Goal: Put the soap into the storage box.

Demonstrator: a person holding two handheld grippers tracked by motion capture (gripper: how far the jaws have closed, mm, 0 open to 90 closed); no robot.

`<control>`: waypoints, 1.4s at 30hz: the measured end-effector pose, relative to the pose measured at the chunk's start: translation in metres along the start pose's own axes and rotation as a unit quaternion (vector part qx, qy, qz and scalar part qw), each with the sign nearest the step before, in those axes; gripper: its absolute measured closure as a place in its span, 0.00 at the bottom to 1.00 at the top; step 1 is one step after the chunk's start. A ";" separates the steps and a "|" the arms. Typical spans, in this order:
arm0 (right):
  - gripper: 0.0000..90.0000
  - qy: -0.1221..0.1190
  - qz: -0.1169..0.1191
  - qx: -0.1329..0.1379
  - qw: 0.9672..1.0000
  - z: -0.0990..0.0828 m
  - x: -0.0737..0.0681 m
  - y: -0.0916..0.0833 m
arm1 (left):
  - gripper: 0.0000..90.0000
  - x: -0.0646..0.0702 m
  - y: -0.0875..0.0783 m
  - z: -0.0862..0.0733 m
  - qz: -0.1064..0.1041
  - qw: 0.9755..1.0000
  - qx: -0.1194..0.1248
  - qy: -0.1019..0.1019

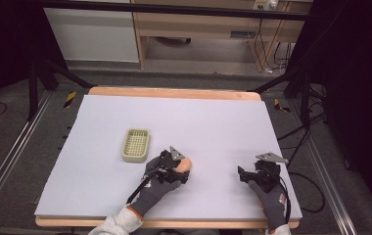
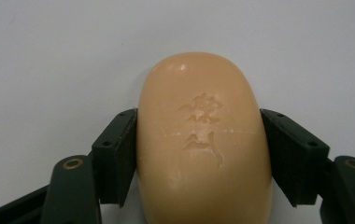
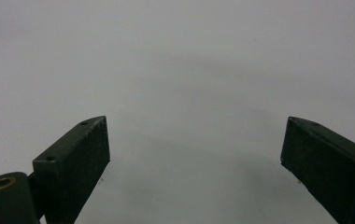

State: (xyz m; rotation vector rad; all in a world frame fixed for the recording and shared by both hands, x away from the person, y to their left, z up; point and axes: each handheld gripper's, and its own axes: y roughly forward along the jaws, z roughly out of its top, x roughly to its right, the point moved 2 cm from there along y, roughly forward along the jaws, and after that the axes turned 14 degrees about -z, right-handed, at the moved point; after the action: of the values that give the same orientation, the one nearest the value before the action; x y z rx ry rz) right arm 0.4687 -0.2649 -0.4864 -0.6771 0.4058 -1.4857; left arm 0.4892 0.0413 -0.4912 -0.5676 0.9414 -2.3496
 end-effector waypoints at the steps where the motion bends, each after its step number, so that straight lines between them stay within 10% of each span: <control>1: 0.09 0.000 0.000 0.000 1.000 0.000 0.000 0.000 | 0.35 0.000 0.000 0.000 0.000 1.000 0.000 0.000; 42: 0.09 0.001 0.000 0.003 1.000 0.000 0.001 -0.003 | 0.35 -0.007 -0.058 0.004 -0.022 0.999 0.045 -0.011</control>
State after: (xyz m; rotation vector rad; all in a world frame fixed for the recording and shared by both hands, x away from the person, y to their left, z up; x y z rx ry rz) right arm 0.4662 -0.2661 -0.4846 -0.6707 0.4030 -1.4884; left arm 0.4778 0.0789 -0.4474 -0.5825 0.8164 -2.4068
